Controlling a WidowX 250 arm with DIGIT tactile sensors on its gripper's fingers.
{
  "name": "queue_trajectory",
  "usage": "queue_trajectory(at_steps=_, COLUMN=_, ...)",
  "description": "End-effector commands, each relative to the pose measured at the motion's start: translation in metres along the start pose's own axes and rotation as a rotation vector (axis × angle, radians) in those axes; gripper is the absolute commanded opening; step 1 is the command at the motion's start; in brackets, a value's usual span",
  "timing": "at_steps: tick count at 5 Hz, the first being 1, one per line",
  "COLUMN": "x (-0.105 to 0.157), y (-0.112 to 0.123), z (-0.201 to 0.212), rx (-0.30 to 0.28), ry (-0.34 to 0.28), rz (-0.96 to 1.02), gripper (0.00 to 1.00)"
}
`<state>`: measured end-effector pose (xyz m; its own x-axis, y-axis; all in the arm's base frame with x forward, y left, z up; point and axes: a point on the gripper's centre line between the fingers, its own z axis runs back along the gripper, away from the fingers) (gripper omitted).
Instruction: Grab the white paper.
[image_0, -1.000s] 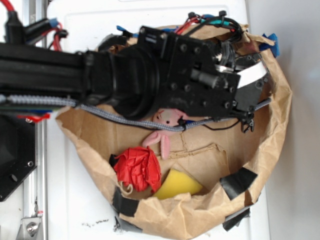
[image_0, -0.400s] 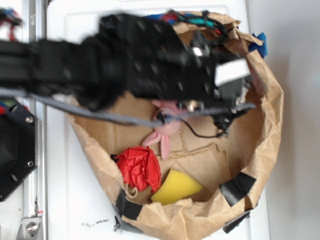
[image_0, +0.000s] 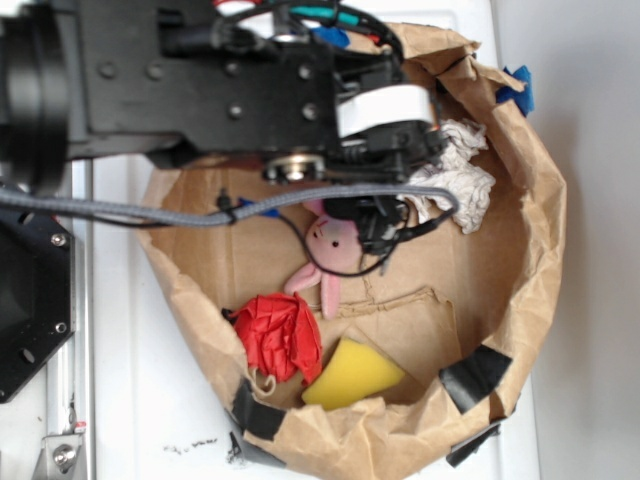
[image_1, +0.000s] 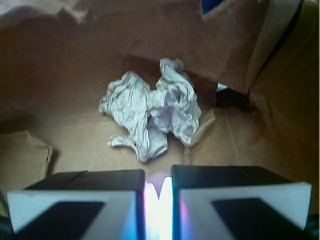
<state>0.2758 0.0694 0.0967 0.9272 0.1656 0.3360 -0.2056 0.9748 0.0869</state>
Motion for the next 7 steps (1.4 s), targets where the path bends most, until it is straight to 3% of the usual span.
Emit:
queue_trajectory(at_steps=1, x=0.015, y=0.008, z=0.011, rx=0.026, ry=-0.060, rz=0.003, gripper=0.00)
queue_trajectory(at_steps=2, x=0.021, y=0.005, z=0.003, rx=0.021, ry=-0.092, rz=0.019, gripper=1.00)
queue_trajectory(at_steps=3, x=0.028, y=-0.001, z=-0.014, rx=0.011, ry=-0.097, rz=-0.004, gripper=1.00)
queue_trajectory(at_steps=4, x=0.035, y=-0.004, z=-0.028, rx=0.048, ry=-0.109, rz=-0.023, gripper=1.00)
queue_trajectory(at_steps=7, x=0.058, y=0.014, z=-0.023, rx=0.033, ry=-0.161, rz=-0.002, gripper=1.00)
